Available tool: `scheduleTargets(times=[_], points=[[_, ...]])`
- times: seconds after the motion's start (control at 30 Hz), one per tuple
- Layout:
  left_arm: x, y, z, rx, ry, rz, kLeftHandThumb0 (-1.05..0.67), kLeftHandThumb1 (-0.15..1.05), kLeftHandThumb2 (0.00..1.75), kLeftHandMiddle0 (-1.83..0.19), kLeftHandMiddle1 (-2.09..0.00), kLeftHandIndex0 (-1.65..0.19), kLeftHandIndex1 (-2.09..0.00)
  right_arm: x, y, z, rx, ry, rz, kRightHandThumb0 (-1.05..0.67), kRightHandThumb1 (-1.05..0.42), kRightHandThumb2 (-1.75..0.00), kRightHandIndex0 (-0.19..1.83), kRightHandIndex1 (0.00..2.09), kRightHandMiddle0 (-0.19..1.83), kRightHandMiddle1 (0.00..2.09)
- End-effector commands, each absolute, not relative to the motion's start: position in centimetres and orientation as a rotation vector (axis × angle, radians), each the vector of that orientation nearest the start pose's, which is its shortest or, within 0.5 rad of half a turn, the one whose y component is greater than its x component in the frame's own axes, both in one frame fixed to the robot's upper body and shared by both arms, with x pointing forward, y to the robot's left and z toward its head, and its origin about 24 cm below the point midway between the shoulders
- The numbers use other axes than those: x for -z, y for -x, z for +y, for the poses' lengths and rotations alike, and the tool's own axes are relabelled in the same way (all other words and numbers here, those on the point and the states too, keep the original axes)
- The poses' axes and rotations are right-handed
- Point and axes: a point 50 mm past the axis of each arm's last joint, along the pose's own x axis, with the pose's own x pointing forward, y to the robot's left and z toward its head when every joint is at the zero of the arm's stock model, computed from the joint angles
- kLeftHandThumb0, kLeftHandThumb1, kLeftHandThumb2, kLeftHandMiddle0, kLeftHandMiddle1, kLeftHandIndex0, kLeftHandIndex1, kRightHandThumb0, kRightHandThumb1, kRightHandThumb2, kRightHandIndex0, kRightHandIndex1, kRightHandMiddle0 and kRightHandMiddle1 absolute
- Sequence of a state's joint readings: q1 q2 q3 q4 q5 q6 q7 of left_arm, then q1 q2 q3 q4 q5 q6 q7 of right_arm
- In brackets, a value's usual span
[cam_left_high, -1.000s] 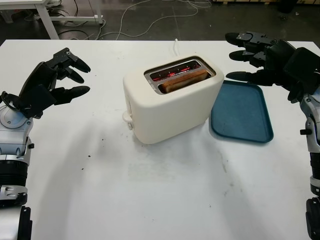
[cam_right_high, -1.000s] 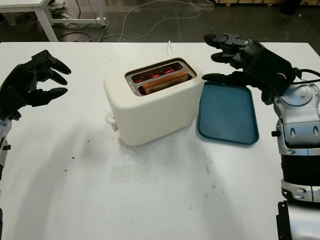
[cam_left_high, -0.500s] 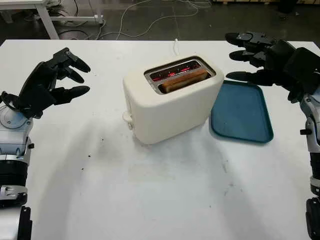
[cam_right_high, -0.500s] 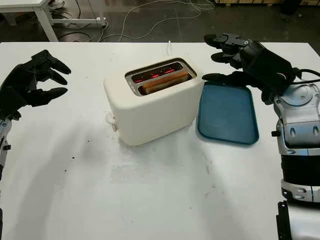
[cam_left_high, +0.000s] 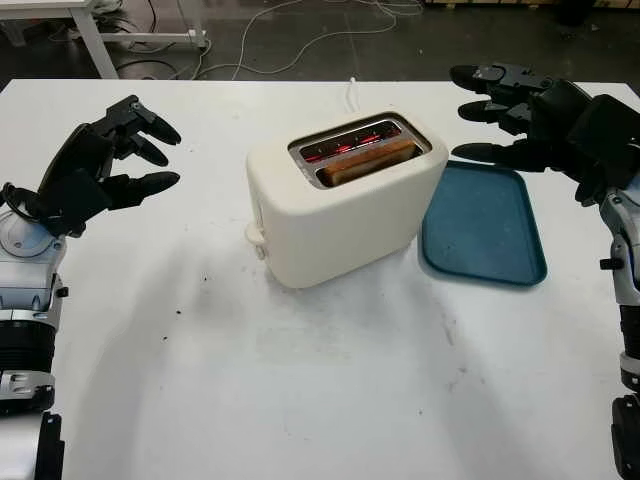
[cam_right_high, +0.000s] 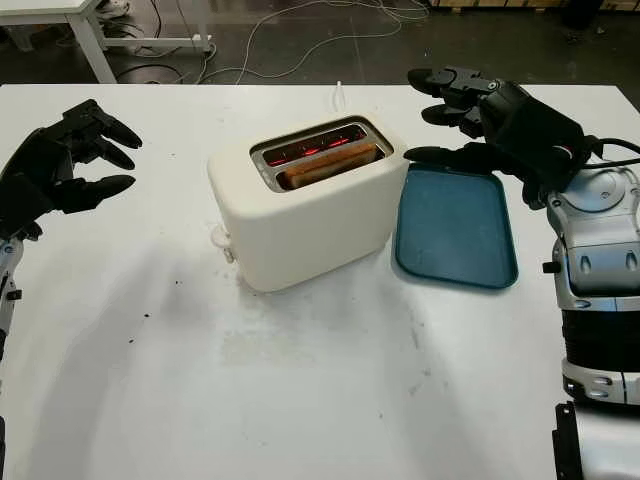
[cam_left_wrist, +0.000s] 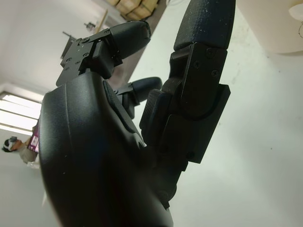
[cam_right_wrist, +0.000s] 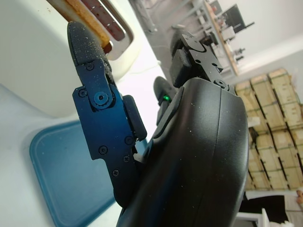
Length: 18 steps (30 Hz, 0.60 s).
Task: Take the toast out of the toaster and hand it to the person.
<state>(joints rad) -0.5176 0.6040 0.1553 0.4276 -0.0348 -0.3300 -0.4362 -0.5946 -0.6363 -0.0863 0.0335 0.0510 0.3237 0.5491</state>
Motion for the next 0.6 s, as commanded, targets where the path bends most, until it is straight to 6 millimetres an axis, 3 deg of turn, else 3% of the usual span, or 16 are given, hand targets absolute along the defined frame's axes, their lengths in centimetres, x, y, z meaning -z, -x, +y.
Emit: scheduleTargets(times=[0.0, 0.57], points=[[-17.64, -32.54, 26.89, 0.224, -0.59, -0.368, -1.05, 0.92, 0.16, -0.16, -1.55, -0.16, -1.44, -22.08, -32.67, -22.84, -0.348, 0.58, -0.164, -0.66, -0.8, 0.0, 0.0, 0.68, 0.32, 0.06], [-17.54, -32.46, 26.93, 0.212, -0.593, -0.368, -1.05, 0.92, 0.16, -0.17, -1.55, -0.17, -1.44, -21.83, -32.79, -22.82, -0.366, 0.543, -0.15, -0.64, -0.8, 0.0, 0.0, 0.62, 0.28, 0.04]])
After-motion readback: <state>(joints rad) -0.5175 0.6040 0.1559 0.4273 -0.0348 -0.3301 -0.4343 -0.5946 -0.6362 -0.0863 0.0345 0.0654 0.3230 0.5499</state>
